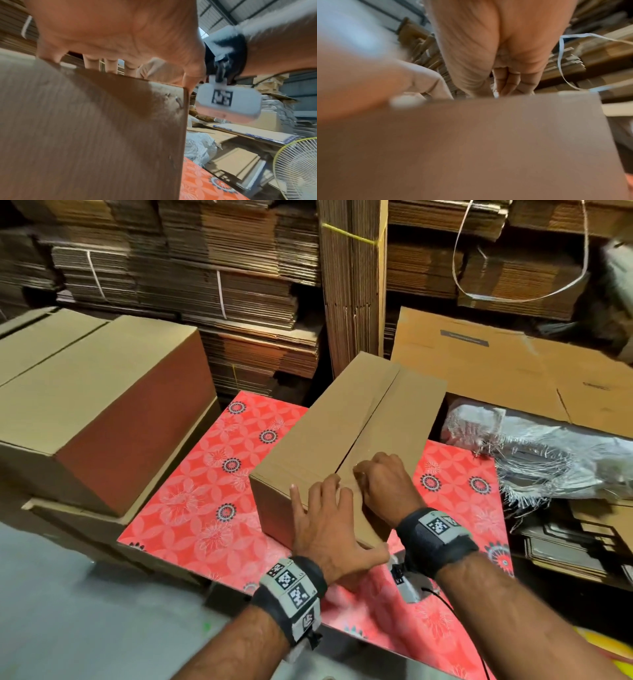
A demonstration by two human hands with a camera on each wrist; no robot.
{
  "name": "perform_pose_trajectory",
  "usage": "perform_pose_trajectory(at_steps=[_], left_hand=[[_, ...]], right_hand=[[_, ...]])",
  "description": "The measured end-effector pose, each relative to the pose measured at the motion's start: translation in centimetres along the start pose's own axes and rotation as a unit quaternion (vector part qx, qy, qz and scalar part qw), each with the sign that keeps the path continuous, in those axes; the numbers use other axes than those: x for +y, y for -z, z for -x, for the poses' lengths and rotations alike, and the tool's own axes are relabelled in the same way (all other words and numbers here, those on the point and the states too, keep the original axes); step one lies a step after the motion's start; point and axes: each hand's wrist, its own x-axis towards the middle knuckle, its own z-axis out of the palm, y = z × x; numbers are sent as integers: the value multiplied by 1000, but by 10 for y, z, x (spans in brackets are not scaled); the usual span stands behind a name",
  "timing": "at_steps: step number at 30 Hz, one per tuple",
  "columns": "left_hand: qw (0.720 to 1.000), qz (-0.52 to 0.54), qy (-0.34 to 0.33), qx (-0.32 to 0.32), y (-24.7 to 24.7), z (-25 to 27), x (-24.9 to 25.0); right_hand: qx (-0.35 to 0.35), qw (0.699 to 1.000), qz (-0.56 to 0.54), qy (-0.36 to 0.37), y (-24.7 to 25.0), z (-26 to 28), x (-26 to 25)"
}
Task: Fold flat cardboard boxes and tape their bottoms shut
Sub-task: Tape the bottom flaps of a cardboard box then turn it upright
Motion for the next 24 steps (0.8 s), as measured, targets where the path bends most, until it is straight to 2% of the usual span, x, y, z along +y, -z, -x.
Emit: perform_pose_trajectory(at_steps=[3, 8, 11, 13, 15, 19, 22, 24], left_hand=[[998, -33, -15, -59, 18, 2, -22], [978, -32, -50, -200, 63, 16, -90], [964, -39, -28, -260, 83, 21, -131], [960, -33, -6, -278, 93, 20, -151], [964, -8, 17, -264, 96, 18, -160], [986, 30, 52, -154, 72, 18, -151], [994, 59, 65, -64, 46, 17, -141], [995, 67, 63, -36, 38, 13, -141]], right_hand=[[15, 997, 47, 54, 1, -2, -7], [69, 980, 118, 143, 7, -6, -25], [56, 971, 132, 190, 5, -16, -37], [7, 978, 81, 192, 6, -21, -47], [-37, 987, -5, 155, 6, -27, -53], [-7, 992, -72, 105, 2, -34, -59], [24, 989, -44, 137, -6, -31, -61], [49, 987, 14, 152, -12, -25, -64]])
